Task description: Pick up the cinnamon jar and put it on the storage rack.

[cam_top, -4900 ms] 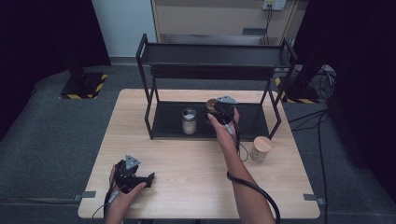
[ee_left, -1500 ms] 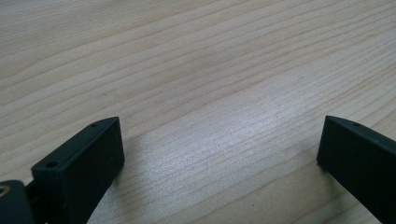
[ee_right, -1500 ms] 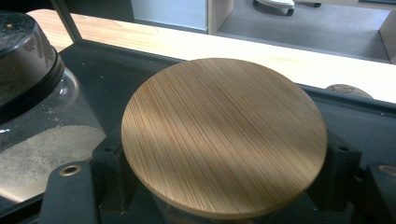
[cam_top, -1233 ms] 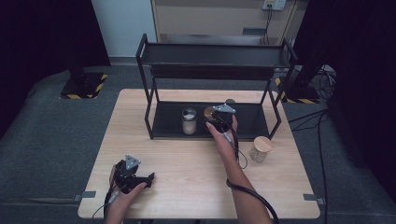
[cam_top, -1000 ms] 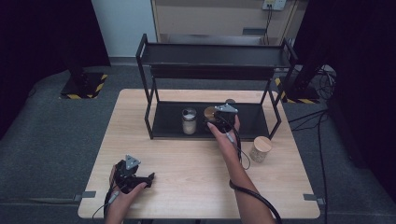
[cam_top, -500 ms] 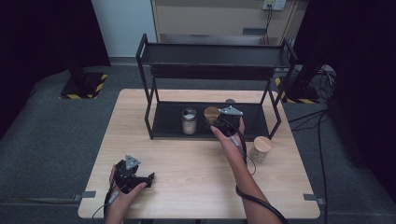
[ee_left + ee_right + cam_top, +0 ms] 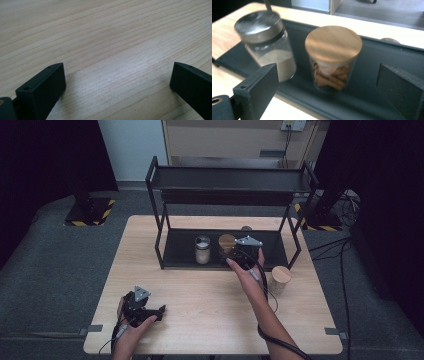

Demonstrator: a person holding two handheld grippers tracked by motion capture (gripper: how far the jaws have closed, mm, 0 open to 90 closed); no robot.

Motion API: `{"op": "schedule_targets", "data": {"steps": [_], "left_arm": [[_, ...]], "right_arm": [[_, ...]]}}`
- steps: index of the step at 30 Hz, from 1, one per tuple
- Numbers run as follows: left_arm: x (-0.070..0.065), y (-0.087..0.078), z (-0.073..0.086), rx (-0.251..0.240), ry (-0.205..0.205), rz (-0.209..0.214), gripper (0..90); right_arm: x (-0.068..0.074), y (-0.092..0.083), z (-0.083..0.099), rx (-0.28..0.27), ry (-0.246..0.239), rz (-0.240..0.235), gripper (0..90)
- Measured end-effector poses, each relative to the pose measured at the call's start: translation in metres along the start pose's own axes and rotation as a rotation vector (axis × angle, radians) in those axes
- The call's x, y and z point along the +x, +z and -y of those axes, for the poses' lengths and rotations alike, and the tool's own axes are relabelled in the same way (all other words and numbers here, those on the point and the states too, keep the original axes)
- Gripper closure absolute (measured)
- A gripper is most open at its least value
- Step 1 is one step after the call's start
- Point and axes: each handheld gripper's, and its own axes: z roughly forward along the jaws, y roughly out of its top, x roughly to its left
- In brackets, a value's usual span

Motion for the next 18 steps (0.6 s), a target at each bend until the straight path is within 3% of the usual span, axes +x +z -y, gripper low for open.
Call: {"op": "schedule_targets", "data": {"steps": [18], "left_arm": [[0.000,0.000,0.000,0.000,0.001,0.001,0.0]], "right_arm": [[0.005,-0.040,-0.005,-0.001,-0.006,-0.004,3.2]]}}
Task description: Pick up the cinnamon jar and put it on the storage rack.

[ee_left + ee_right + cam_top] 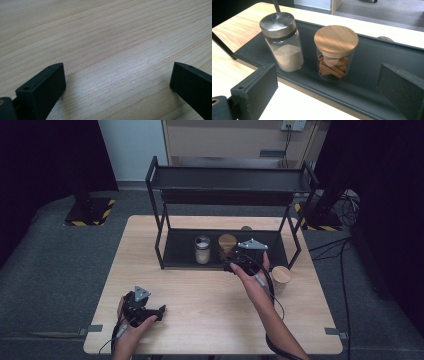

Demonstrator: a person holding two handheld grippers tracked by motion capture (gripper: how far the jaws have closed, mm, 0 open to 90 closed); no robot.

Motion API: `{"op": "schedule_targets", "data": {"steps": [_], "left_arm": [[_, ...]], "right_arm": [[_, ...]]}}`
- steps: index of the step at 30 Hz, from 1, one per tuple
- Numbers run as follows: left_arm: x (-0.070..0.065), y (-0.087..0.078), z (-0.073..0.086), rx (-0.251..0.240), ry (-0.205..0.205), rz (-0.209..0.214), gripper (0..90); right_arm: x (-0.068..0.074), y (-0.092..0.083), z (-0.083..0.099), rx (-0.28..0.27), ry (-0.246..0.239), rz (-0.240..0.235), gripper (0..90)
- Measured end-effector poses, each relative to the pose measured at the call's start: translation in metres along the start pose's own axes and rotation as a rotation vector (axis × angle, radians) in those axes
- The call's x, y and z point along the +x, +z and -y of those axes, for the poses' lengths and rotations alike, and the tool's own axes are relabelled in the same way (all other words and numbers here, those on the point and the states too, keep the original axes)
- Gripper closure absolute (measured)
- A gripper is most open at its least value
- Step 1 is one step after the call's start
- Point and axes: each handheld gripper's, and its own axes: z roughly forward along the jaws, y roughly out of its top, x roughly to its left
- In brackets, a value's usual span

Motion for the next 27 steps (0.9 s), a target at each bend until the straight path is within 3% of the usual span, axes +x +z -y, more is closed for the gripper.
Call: {"op": "schedule_targets", "data": {"steps": [27], "left_arm": [[0.000,0.000,0.000,0.000,0.001,0.001,0.0]], "right_arm": [[0.000,-0.052,-0.018,0.032,-0.007,0.018,2.0]]}}
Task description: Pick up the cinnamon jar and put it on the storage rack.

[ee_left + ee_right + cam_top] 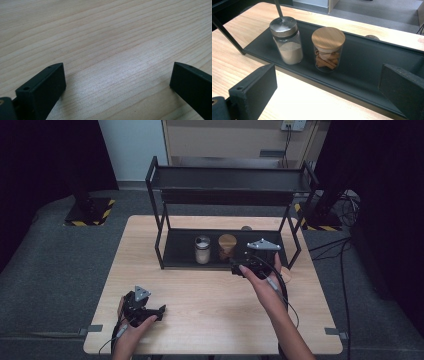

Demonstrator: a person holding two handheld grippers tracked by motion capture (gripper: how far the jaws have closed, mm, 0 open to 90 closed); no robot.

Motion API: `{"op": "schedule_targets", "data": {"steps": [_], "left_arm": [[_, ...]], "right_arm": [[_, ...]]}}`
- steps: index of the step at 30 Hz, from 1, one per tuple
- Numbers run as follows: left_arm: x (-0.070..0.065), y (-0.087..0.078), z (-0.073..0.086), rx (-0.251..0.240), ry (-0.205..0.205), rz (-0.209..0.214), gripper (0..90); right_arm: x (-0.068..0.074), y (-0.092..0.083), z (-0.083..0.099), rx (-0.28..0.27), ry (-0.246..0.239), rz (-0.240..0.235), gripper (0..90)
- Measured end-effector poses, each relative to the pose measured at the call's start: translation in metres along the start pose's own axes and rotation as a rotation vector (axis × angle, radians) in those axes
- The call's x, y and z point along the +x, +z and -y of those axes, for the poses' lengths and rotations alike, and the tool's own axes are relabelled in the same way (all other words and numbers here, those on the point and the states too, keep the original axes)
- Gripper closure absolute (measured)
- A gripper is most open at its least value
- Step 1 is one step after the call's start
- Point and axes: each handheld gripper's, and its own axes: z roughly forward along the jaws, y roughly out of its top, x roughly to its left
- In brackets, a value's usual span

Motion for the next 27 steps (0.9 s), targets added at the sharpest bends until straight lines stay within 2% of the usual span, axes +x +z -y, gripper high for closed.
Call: {"op": "schedule_targets", "data": {"steps": [10,23,27], "left_arm": [[0.000,0.000,0.000,0.000,0.000,0.000,0.0],[0.000,0.000,0.000,-0.001,0.000,0.000,0.0],[0.000,0.000,0.000,-0.001,0.000,-0.001,0.0]], "right_arm": [[-0.006,-0.014,0.000,0.005,-0.008,0.001,1.9],[-0.024,-0.035,0.010,-0.001,0.012,0.026,2.1],[-0.029,-0.042,0.014,-0.014,0.003,0.021,1.8]]}}
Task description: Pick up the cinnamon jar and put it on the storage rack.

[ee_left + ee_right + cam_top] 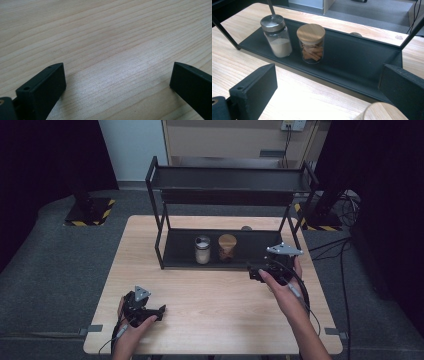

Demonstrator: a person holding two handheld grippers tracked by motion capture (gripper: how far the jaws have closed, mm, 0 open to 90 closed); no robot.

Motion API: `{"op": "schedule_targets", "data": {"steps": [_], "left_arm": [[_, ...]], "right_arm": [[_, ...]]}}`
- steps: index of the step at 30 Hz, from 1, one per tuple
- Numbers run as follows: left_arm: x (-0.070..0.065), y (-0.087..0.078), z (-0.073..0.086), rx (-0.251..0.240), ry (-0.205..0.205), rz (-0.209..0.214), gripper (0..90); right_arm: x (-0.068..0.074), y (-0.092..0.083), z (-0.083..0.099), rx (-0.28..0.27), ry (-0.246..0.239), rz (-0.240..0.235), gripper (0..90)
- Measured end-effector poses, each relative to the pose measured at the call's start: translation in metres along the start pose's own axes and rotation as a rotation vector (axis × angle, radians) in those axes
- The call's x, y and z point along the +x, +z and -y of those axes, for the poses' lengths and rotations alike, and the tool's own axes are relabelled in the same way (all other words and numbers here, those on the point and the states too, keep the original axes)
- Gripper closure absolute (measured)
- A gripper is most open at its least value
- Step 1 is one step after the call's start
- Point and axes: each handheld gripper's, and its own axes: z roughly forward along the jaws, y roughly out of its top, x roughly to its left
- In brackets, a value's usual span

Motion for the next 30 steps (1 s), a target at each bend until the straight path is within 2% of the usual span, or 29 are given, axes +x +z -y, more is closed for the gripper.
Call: {"op": "schedule_targets", "data": {"steps": [17,30], "left_arm": [[0.000,0.000,0.000,0.000,0.000,0.000,0.0],[0.000,0.000,0.000,0.000,0.000,0.000,0.0]], "right_arm": [[-0.014,-0.017,0.013,-0.005,0.014,0.023,2.0],[-0.028,-0.030,0.030,0.000,0.047,0.047,2.1]]}}
